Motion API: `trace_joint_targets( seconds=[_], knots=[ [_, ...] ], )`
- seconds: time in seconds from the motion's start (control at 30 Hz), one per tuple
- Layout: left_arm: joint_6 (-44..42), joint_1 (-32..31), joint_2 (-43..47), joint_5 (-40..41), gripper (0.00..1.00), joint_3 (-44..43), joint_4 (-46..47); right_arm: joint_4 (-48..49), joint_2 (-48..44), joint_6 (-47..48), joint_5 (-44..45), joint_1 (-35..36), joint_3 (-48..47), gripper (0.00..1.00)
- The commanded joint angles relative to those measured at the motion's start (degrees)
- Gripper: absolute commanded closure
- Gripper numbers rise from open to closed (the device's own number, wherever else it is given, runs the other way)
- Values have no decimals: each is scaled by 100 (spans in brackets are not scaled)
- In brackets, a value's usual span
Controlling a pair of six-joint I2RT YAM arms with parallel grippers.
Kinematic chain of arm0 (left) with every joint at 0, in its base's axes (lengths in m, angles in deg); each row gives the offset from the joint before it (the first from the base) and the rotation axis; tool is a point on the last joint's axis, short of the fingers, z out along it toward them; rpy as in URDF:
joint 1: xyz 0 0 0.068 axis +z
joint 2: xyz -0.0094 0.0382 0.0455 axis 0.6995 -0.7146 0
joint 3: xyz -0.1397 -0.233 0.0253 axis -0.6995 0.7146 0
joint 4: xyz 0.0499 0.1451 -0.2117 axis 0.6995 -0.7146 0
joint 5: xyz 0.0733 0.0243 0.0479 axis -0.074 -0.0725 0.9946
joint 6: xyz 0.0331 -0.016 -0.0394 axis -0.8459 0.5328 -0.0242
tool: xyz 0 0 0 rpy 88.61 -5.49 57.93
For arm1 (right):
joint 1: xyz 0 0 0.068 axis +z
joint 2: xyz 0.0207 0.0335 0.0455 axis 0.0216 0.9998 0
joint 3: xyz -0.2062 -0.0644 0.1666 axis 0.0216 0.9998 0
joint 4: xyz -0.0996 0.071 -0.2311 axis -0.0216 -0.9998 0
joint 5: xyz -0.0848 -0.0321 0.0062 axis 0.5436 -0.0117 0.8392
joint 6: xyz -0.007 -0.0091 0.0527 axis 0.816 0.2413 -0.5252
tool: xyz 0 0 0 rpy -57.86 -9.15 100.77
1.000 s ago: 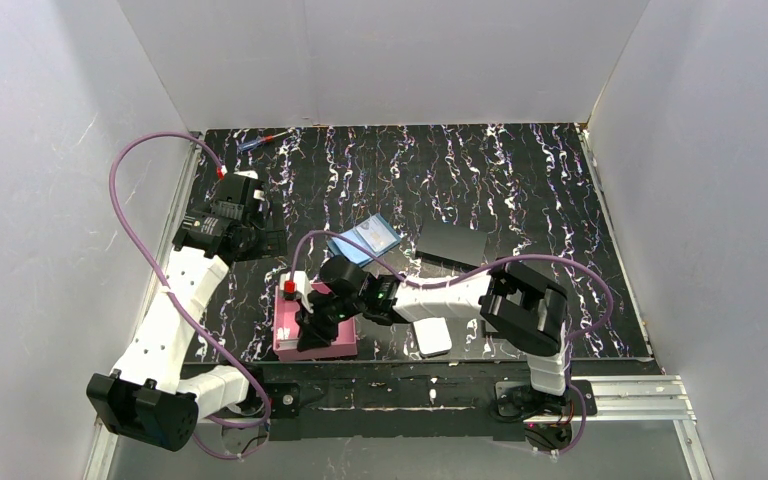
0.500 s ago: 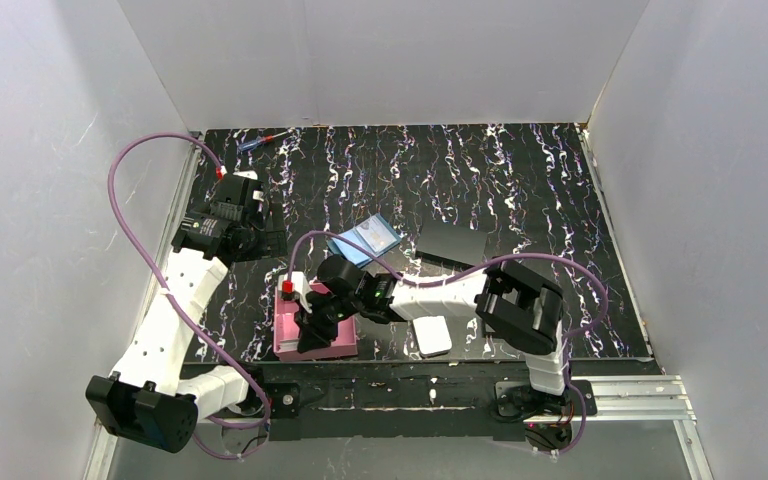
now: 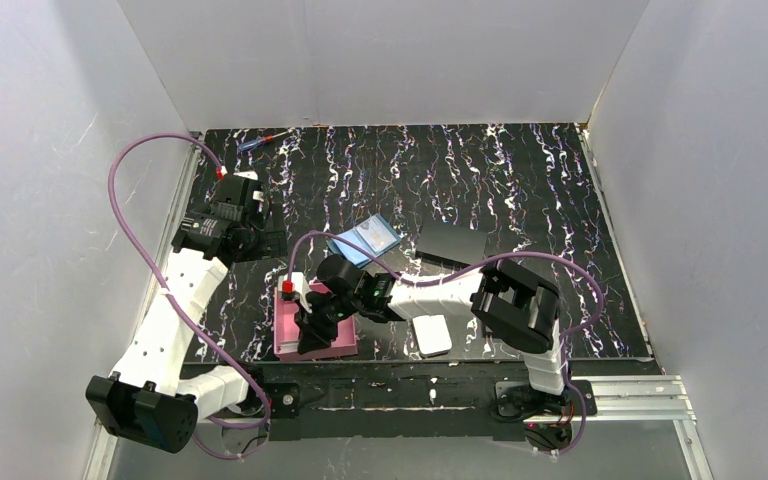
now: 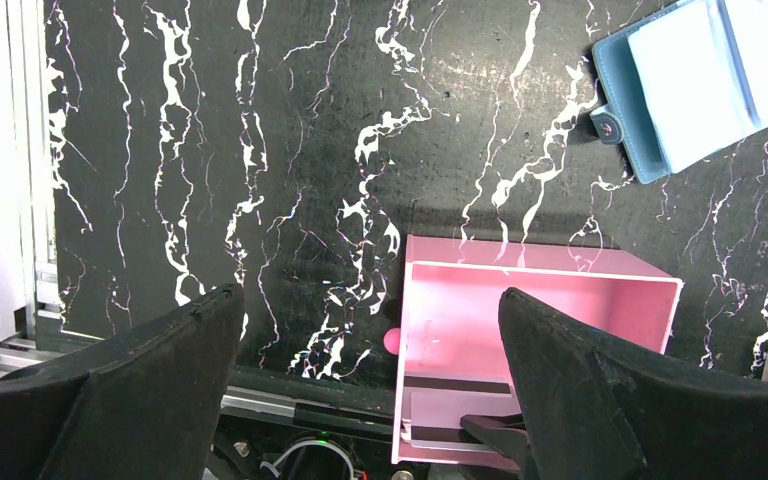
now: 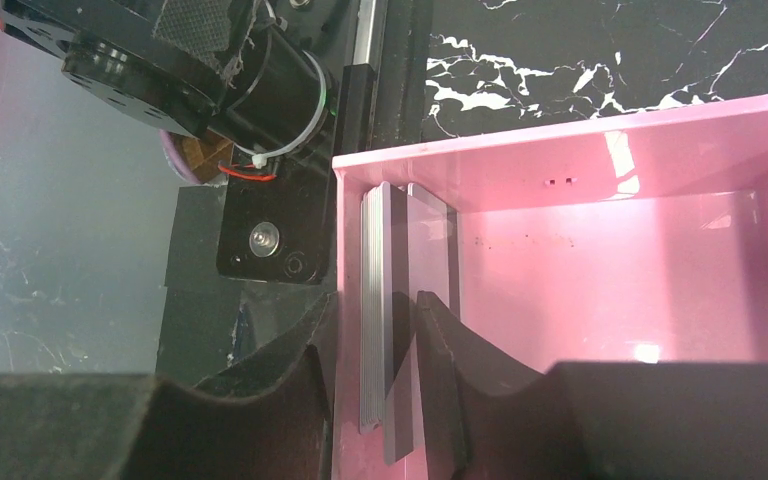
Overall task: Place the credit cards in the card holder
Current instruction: Pick up the credit card from the storage box.
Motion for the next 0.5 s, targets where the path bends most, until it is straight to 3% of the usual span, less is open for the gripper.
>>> trace_joint_targets(
  seconds=[0.0,0.3,0.47],
  knots=[
    [26,31,167,-13,2,62,-7,-2,72,-226,-303,-21,-76,61],
    [38,35,177,-67,2,87,-5,81,96,-295,-359,-49,-59,56],
    [29,32,184,-84,2,66,-7,104,84,-354,-325,-77,-59,59]
  ],
)
